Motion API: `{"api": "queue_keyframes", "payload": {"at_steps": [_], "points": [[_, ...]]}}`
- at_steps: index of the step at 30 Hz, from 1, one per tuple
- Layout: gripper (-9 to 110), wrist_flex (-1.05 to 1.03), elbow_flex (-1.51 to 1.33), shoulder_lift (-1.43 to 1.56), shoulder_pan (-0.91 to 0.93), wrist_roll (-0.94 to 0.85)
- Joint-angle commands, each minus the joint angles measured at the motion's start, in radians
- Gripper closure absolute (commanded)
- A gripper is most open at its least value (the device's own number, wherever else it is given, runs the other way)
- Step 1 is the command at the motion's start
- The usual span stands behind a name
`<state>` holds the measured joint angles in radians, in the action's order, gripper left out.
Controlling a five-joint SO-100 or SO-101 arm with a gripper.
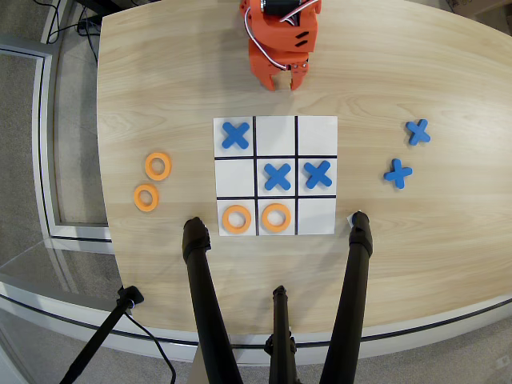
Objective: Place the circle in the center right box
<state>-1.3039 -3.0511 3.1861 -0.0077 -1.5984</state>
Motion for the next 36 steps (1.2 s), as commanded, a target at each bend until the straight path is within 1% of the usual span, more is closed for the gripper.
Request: {"api": "queue_keyframes", "payload": {"at_steps": [1, 8, 13, 15, 17, 27, 36], "points": [[88, 0.014, 0.129, -0.094, 0.034, 0.002], [88, 0.091, 0.354, -0.348, 0.109, 0.009], [88, 0.284, 0.426, -0.517, 0.181, 0.015], [83, 0.353, 0.449, -0.583, 0.207, 0.023], [83, 0.405, 0.483, -0.65, 0.233, 0.031], [83, 0.43, 0.847, -1.085, 0.354, 0.057], [83, 0.457, 1.12, -1.399, 0.48, 0.057]]}}
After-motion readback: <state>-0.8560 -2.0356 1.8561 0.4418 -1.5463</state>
